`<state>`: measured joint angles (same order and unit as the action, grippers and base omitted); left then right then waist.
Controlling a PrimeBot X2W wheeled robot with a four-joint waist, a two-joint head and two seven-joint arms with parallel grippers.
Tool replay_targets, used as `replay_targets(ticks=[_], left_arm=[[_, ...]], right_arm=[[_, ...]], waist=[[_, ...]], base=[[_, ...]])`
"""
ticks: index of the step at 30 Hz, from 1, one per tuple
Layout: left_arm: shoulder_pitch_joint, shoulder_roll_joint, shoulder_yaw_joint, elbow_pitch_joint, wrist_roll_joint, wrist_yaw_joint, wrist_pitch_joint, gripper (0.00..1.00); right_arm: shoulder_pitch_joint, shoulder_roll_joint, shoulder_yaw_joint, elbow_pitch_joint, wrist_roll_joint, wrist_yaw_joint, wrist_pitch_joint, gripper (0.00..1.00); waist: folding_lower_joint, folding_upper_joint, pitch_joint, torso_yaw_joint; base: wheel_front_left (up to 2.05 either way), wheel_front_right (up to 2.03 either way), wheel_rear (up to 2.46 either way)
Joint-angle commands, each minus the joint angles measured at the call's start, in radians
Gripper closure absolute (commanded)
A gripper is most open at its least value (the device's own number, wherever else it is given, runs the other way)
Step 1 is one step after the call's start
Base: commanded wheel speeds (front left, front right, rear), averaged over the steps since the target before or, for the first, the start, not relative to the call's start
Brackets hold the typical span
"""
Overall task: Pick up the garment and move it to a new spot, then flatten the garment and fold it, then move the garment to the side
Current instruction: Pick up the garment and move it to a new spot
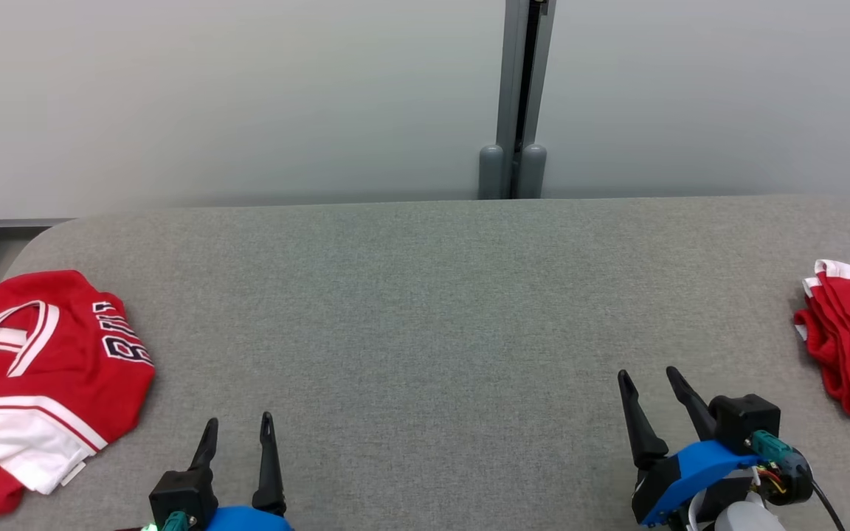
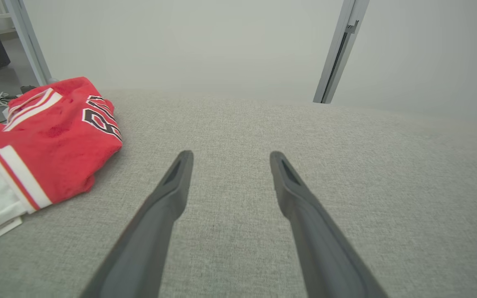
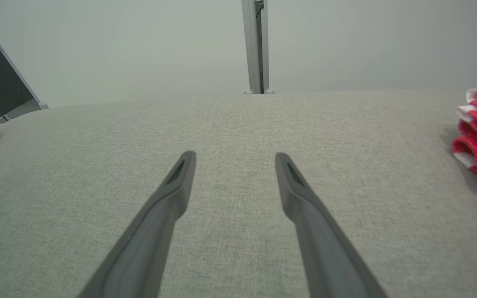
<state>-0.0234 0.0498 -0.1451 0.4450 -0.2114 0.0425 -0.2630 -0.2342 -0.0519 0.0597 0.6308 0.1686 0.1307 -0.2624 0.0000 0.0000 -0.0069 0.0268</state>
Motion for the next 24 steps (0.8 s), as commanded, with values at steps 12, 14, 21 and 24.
replay_targets(ticks=[12,14,21,24], left_arm=[[-0.026,0.001,0.036,-0.007,-0.042,0.033,-0.002,0.00],[-0.019,0.001,0.046,-0.001,-0.055,0.038,-0.003,0.00],[0.004,0.000,0.071,-0.011,-0.083,0.055,-0.003,0.00],[0.016,0.001,0.080,-0.020,-0.093,0.055,-0.003,0.00]], right_arm=[[-0.041,0.000,0.069,-0.011,-0.004,0.000,-0.003,0.00],[-0.050,0.000,0.087,-0.012,-0.007,0.000,-0.003,0.00],[-0.068,0.000,0.127,-0.016,-0.005,0.000,-0.003,0.00],[-0.071,-0.001,0.140,-0.017,-0.005,0.000,-0.003,0.00]], waist=[[0.0000,0.0000,0.087,0.214],[0.0000,0.0000,0.098,0.257],[0.0000,0.0000,0.122,0.388],[0.0000,0.0000,0.126,0.423]], base=[[0.00,0.00,0.00],[0.00,0.00,0.00],[0.00,0.00,0.00],[0.00,0.00,0.00]])
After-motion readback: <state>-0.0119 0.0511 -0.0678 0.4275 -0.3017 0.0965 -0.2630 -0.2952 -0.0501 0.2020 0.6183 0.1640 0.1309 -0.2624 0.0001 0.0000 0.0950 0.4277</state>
